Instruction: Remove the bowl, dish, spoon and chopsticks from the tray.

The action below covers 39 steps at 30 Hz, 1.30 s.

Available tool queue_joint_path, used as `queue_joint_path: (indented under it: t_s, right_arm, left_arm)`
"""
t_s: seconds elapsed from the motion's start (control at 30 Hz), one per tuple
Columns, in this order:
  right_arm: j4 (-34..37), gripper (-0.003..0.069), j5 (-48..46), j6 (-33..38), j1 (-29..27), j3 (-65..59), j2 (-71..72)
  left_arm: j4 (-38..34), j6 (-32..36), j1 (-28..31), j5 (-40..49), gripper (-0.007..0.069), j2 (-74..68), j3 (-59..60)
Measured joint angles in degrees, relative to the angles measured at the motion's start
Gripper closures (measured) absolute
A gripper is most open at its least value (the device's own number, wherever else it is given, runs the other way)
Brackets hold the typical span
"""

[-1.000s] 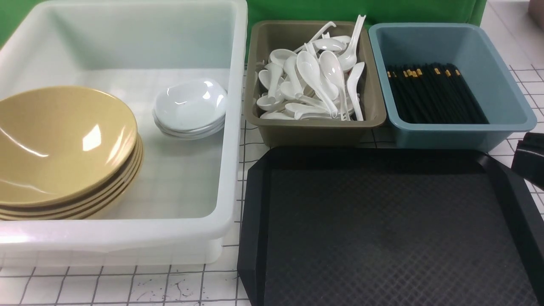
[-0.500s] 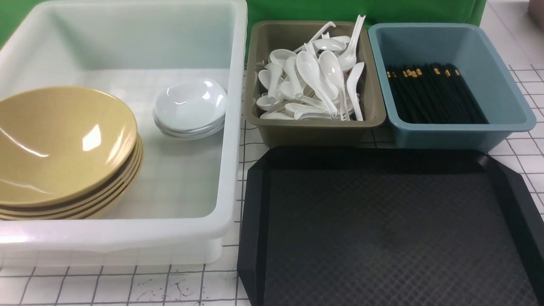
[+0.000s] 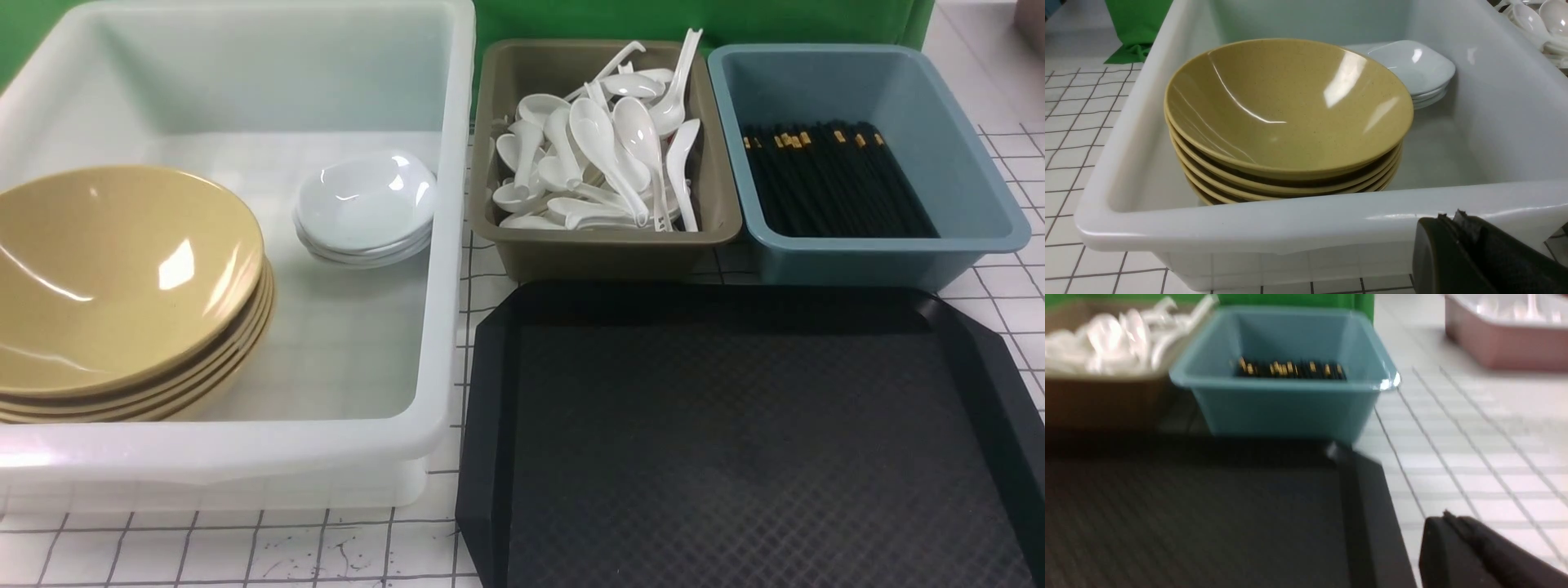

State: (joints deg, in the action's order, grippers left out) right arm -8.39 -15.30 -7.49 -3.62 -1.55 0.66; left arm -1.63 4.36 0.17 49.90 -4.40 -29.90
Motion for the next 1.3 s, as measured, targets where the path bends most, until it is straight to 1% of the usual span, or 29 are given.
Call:
queue_joint_path:
  t_s: [0.1, 0.9, 0.97, 1.0, 1.07, 1.1, 1.23, 1.3]
  right_arm:
    - [0.1, 0.0624, -2.52, 0.0, -0.17, -0.02, -0.01]
    - [0.1, 0.0615, -2.77, 0.14, -0.24, -0.02, -0.01]
    - [0.1, 0.0613, -2.77, 0.14, -0.24, -0.02, -0.01]
    - [0.1, 0.0612, -2.77, 0.14, -0.24, -0.02, -0.01]
    - [0.1, 0.061, -2.77, 0.19, -0.24, -0.02, -0.01]
    - [0.1, 0.061, -2.77, 0.19, -0.24, -0.02, -0.01]
    - [0.1, 0.0606, -2.77, 0.19, -0.24, -0.02, -0.01]
    - [0.1, 0.0604, -2.82, 0.19, -0.24, -0.02, -0.01]
  left_arm:
    - [0.0, 0.0, 0.0, 0.0, 0.0636, 0.0, 0.0]
    - [0.14, 0.0, 0.0, 0.0, 0.0636, 0.0, 0.0]
    - [0.48, 0.0, 0.0, -0.98, 0.0636, 0.0, 0.4]
    - [0.4, 0.0, 0.0, -2.07, 0.0636, 0.0, 1.04]
    - [-1.94, 0.0, 0.0, -10.77, 0.0636, 0.0, 4.93]
    - [-2.5, 0.0, 0.0, -11.75, 0.0636, 0.06, 5.41]
    - [-5.36, 0.0, 0.83, -33.52, 0.0636, 1.84, 17.72]
    - [-5.36, 0.0, 1.54, -39.1, 0.0636, 3.77, 23.06]
